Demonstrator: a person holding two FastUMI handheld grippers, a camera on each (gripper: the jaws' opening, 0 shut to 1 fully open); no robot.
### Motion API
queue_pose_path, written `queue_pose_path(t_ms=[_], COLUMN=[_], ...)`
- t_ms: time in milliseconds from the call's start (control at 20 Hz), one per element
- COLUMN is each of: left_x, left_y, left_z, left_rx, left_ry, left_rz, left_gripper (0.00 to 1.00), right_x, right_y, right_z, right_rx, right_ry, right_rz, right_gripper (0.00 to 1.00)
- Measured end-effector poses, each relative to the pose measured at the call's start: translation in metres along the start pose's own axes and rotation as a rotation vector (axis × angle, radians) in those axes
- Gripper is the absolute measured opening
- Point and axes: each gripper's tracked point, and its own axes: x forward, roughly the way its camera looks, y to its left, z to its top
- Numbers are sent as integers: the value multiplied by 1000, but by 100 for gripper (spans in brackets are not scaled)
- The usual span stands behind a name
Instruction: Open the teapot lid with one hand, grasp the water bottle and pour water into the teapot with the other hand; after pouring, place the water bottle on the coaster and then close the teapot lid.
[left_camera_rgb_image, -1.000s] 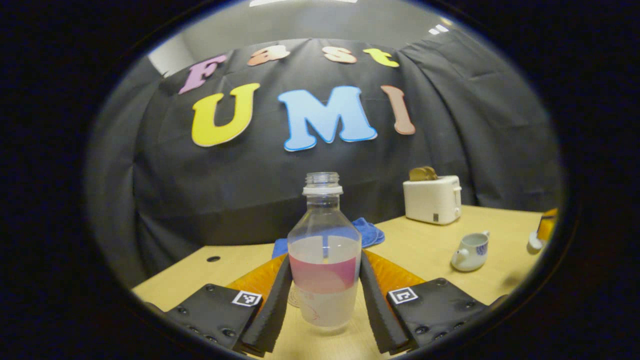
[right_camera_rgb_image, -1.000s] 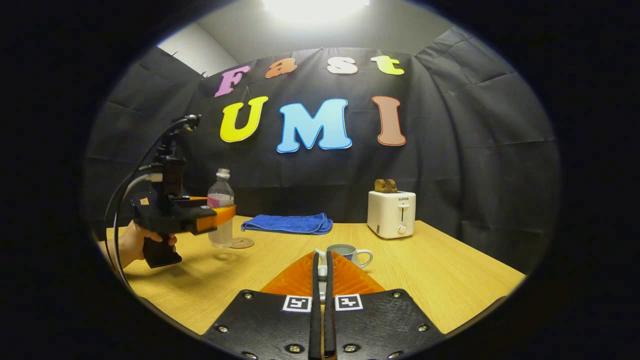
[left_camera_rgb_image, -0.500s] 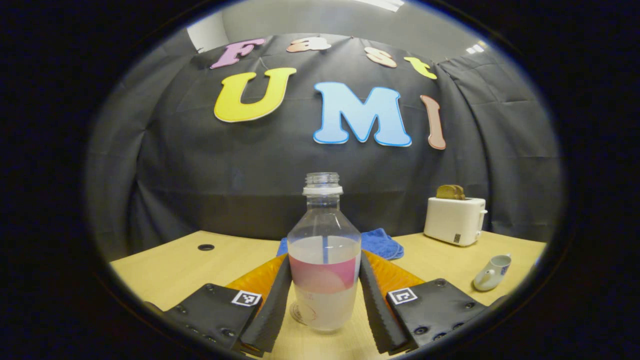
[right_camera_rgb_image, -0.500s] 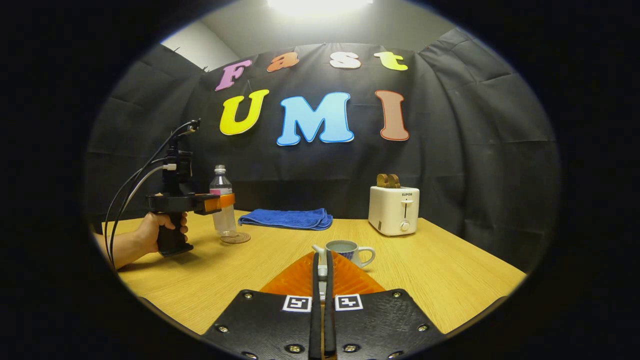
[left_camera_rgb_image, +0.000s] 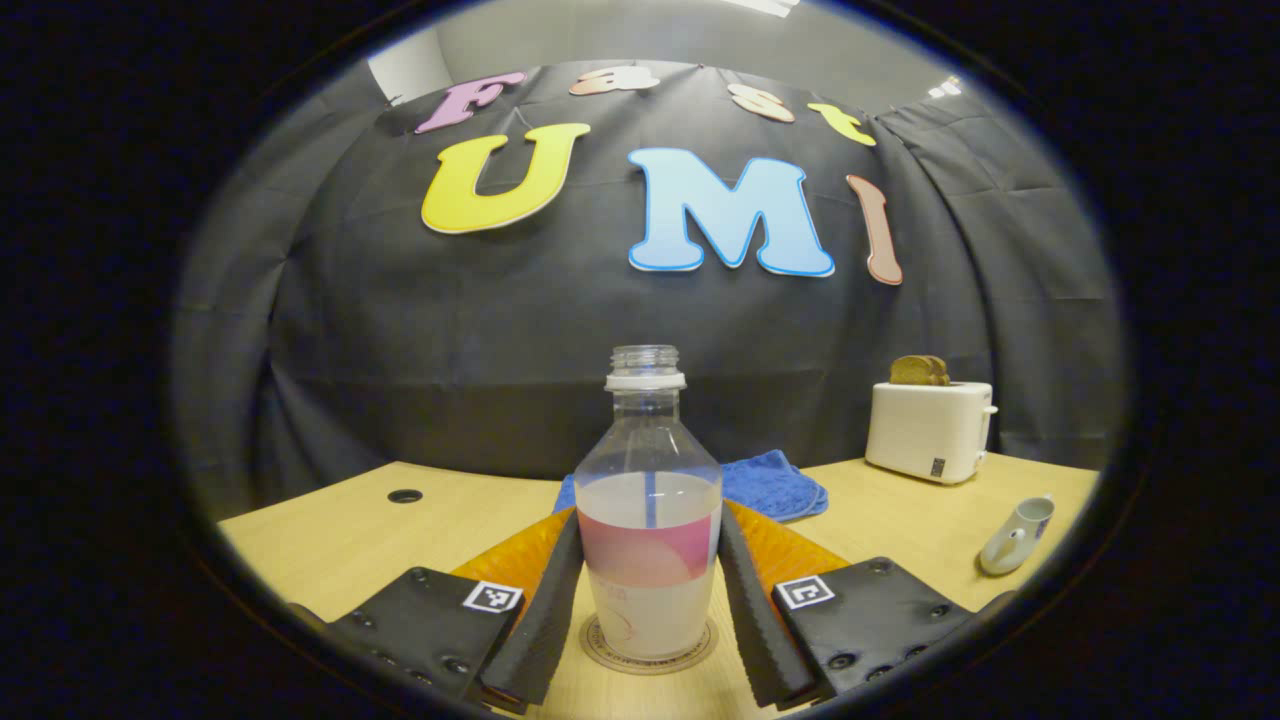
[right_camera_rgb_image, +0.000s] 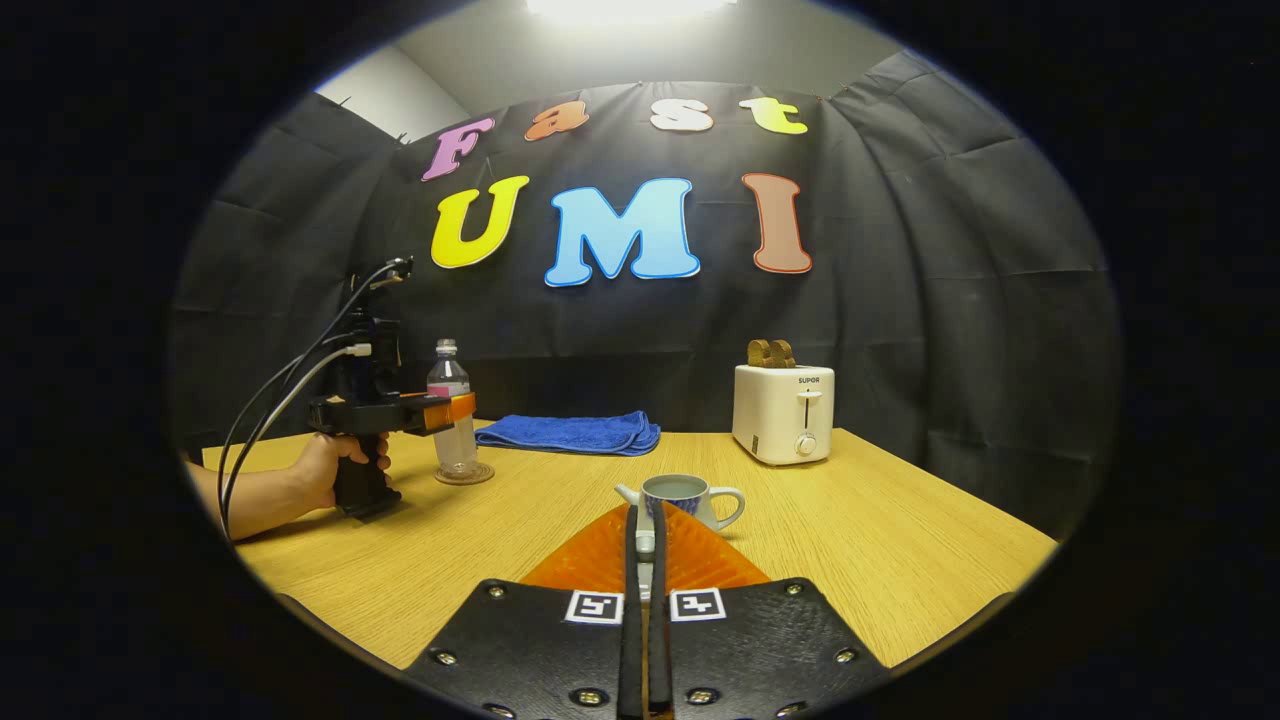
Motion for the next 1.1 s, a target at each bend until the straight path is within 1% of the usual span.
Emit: queue_pose_path(t_ms=[100,500,600,650,750,900,1100], left_x=[4,4,5,5,3,-5,-24], left_y=[-1,4,3,3,2,-2,1], left_z=[-7,-8,-13,-14,-13,-2,2], left_rx=[1,13,38,51,62,55,78], left_ry=[17,10,22,29,24,-9,-12], left_rz=[0,25,36,37,39,30,47], left_gripper=[83,84,89,89,100,100,100], right_x=[0,1,2,1,1,0,-2], right_y=[0,-1,-1,-2,-3,-2,-3], right_z=[0,1,0,-1,0,0,4], right_rx=[-1,1,1,2,3,0,6], right_ry=[-2,-2,3,3,1,3,-6], right_rz=[-1,0,0,-2,-4,-1,-5], right_gripper=[3,3,3,3,3,3,3])
